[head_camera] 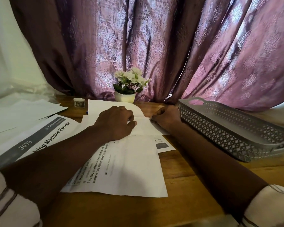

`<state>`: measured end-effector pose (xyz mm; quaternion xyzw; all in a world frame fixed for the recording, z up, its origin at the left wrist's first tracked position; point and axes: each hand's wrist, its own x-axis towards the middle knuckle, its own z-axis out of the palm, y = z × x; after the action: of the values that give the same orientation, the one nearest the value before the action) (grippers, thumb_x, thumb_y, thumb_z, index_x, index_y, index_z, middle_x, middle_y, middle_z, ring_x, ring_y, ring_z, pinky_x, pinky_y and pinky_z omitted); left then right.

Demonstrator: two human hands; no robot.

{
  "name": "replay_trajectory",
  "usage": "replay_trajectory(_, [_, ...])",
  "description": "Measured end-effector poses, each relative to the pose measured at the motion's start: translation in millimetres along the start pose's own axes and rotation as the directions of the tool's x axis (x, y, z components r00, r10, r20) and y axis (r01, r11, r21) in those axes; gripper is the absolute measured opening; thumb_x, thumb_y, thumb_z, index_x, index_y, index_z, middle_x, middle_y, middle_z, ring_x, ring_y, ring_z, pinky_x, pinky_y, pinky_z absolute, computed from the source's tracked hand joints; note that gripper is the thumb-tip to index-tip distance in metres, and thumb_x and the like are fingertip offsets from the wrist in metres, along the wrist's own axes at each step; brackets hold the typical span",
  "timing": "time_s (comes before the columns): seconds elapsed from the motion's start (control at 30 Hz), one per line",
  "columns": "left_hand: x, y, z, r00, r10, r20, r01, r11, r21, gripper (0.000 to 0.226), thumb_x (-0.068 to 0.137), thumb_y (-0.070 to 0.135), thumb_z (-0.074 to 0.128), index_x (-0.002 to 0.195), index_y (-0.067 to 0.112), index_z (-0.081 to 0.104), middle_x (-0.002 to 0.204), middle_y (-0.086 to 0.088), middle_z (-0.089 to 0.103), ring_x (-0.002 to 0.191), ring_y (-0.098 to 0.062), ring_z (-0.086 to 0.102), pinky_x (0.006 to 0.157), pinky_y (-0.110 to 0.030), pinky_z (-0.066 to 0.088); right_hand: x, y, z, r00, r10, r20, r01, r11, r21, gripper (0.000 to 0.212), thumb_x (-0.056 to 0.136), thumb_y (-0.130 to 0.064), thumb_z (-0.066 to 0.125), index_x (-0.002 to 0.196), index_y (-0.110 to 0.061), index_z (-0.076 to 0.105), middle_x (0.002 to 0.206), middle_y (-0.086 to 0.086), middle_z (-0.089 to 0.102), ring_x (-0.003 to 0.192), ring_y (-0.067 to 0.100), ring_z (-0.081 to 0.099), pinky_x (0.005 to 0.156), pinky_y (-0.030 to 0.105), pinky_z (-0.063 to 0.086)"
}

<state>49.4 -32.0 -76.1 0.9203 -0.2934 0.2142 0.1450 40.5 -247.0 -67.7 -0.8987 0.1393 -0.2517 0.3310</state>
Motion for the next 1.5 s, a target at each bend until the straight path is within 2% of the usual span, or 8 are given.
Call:
replay_trajectory(0.27, [-1.0, 1.3, -1.7, 1.0, -0.004, 0.002, 0.004, 1.0, -0.011, 0.03, 0.098, 0.051, 0.053, 0.11, 0.03, 0.069, 0.116, 0.001, 0.063, 0.114, -0.025, 0.057, 0.088, -0.037, 0.045, 1.3, 0.7, 2.9, 1.0, -0.007, -0.016, 0.005, 0.995, -0.1, 0.014, 0.078, -0.021, 0.084, 0.069, -0.014, 0.077, 0.074, 0.001, 0.075, 0.071, 0.012, 0.067, 0.053, 0.016, 0.042])
replay_trajectory(0.47, [-2.0, 0.4, -0.6, 1.0, -0.011, -0.004, 0.01, 1.0, -0.02, 0.029, 0.097, 0.052, 0.054, 0.11, 0.031, 0.069, 0.117, 0.002, 0.063, 0.113, -0.025, 0.057, 0.088, -0.038, 0.045, 3.1, 0.3, 5.6, 1.0, -0.007, -0.003, 0.006, 0.99, -0.141, 0.01, 0.079, -0.022, 0.082, 0.076, -0.014, 0.078, 0.082, 0.004, 0.077, 0.083, 0.018, 0.071, 0.074, 0.027, 0.055])
replay_trajectory(0.67, [-2.4, 0.4, -1.1, 1.0, -0.011, 0.001, 0.011, 1.0, -0.025, 0.031, 0.097, 0.052, 0.054, 0.111, 0.03, 0.071, 0.115, 0.001, 0.064, 0.112, -0.025, 0.059, 0.087, -0.038, 0.047, -0.7, -1.5, 3.1, 0.997, -0.076, -0.002, 0.075, 0.984, -0.163, 0.02, 0.081, -0.021, 0.083, 0.072, -0.026, 0.065, 0.078, -0.007, 0.065, 0.08, 0.011, 0.062, 0.071, 0.019, 0.038])
replay_trajectory(0.77, [-3.0, 0.7, -1.5, 1.0, -0.018, 0.006, 0.018, 0.999, -0.027, 0.03, 0.098, 0.052, 0.054, 0.111, 0.031, 0.07, 0.115, 0.002, 0.063, 0.113, -0.025, 0.057, 0.09, -0.038, 0.047, -0.6, -3.3, 1.7, 0.992, -0.12, 0.044, 0.128, 0.954, -0.272, 0.009, 0.086, -0.02, 0.08, 0.077, -0.02, 0.078, 0.088, 0.0, 0.078, 0.068, 0.005, 0.058, 0.067, 0.018, 0.039])
replay_trajectory(0.97, [-2.7, -0.6, -0.3, 1.0, -0.026, 0.004, 0.026, 0.999, -0.038, 0.029, 0.097, 0.052, 0.055, 0.11, 0.03, 0.07, 0.116, 0.0, 0.063, 0.113, -0.026, 0.057, 0.09, -0.039, 0.047, 5.1, -5.4, 1.8, 0.992, -0.117, 0.05, 0.127, 0.948, -0.292, 0.015, 0.084, -0.024, 0.08, 0.084, -0.009, 0.08, 0.088, 0.006, 0.078, 0.087, 0.021, 0.071, 0.076, 0.028, 0.054])
replay_trajectory(1.17, [-1.5, -3.1, 2.6, 1.0, -0.03, 0.004, 0.03, 0.998, -0.059, 0.029, 0.095, 0.054, 0.057, 0.109, 0.031, 0.07, 0.114, 0.002, 0.063, 0.111, -0.025, 0.058, 0.093, -0.041, 0.05, 8.4, -3.3, -4.5, 0.977, -0.165, 0.138, 0.197, 0.943, -0.269, 0.012, 0.089, -0.025, 0.079, 0.091, -0.013, 0.081, 0.096, 0.002, 0.078, 0.07, 0.003, 0.055, 0.054, 0.006, 0.03])
replay_trajectory(1.37, [0.7, -6.1, 5.1, 0.999, -0.04, -0.003, 0.04, 0.995, -0.091, 0.027, 0.095, 0.054, 0.059, 0.106, 0.033, 0.071, 0.111, 0.004, 0.063, 0.107, -0.023, 0.06, 0.086, -0.037, 0.049, 13.2, 1.1, -12.8, 0.944, -0.221, 0.243, 0.274, 0.938, -0.212, 0.014, 0.086, -0.021, 0.082, 0.075, -0.018, 0.075, 0.084, -0.004, 0.07, 0.065, -0.003, 0.053, 0.056, -0.006, 0.033])
replay_trajectory(1.5, [0.9, -6.3, 6.0, 0.999, -0.047, -0.002, 0.047, 0.994, -0.094, 0.026, 0.095, 0.054, 0.06, 0.106, 0.033, 0.071, 0.111, 0.004, 0.062, 0.109, -0.023, 0.059, 0.087, -0.037, 0.048, 13.9, 3.7, -16.7, 0.918, -0.283, 0.279, 0.346, 0.914, -0.211, 0.013, 0.087, -0.022, 0.081, 0.094, -0.012, 0.081, 0.096, 0.0, 0.078, 0.078, 0.004, 0.062, 0.058, -0.001, 0.038])
